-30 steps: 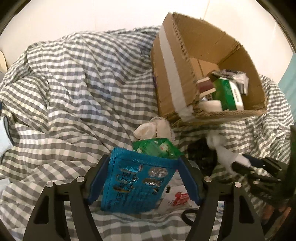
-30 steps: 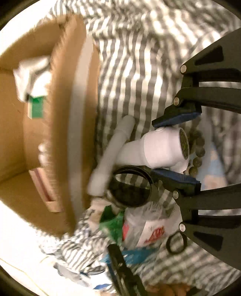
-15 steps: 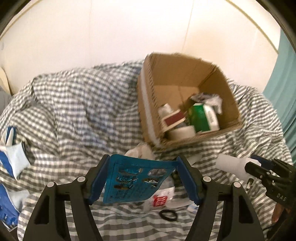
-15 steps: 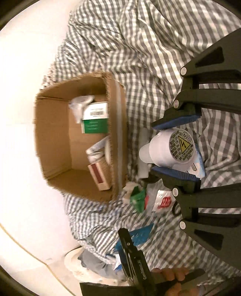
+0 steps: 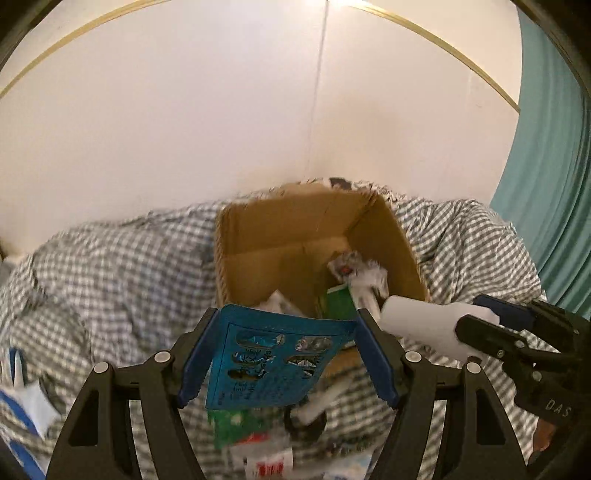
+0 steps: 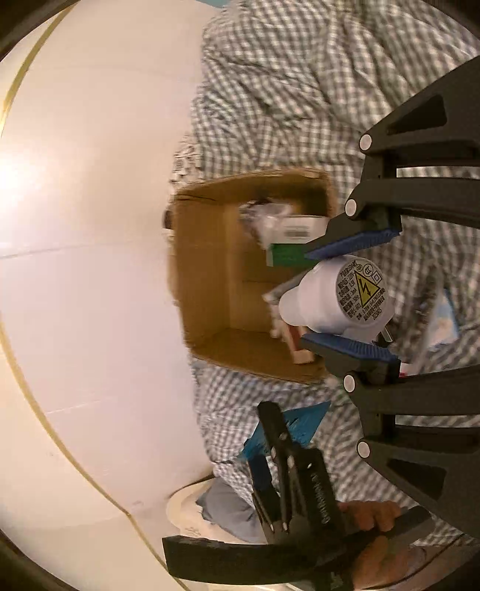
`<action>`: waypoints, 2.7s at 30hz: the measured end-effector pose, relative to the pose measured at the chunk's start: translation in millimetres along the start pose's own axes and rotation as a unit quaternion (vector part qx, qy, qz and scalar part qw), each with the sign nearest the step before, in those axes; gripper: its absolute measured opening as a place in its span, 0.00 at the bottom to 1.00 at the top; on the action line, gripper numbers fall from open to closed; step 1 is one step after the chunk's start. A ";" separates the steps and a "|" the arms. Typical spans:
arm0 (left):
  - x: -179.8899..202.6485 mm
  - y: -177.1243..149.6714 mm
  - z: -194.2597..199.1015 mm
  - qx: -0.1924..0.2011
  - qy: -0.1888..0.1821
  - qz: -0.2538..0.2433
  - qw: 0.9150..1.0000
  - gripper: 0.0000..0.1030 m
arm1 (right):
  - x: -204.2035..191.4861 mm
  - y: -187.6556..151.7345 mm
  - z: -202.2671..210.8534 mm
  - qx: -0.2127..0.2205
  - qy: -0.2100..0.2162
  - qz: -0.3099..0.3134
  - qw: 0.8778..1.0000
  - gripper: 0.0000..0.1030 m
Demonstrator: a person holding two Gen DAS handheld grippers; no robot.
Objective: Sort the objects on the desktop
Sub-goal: 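Carry the blister pack and pipe fitting into the cardboard box and release, then grasp the red-labelled sachet with the left tool while the right tool grasps the bead string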
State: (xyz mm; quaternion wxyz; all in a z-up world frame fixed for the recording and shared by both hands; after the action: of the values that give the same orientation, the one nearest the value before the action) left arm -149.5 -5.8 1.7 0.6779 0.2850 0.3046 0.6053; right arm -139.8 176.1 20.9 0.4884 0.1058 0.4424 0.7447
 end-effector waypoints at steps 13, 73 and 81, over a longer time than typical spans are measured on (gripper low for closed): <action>26.7 50.2 -114.9 -0.034 0.010 -0.015 0.999 0.72 | 82.5 63.8 -86.5 0.001 -0.007 -0.040 0.999 0.40; 13.3 -187.4 -75.2 -0.202 0.032 -0.031 0.978 0.03 | 50.4 -137.4 -67.5 -0.134 0.002 -0.100 0.986 0.59; 16.8 -185.1 -72.2 -0.197 0.011 -0.035 0.980 0.00 | 49.2 -155.6 -102.8 -0.195 0.040 -0.123 0.972 0.70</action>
State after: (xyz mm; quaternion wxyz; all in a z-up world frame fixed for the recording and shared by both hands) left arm -83.1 -7.2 -186.3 0.7382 0.1282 0.1968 0.6324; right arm -126.4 179.9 -171.5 0.5694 -0.0764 0.3178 0.7543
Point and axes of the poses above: each gripper's, at about its wrist camera, not at the fingertips, and z roughly against the way its jaws point, x to its right, y to its top, the point moved 1 cm from there along -z, roughly the way its jaws point, and after that the axes turned 14 degrees about y, right-handed, at the moved point
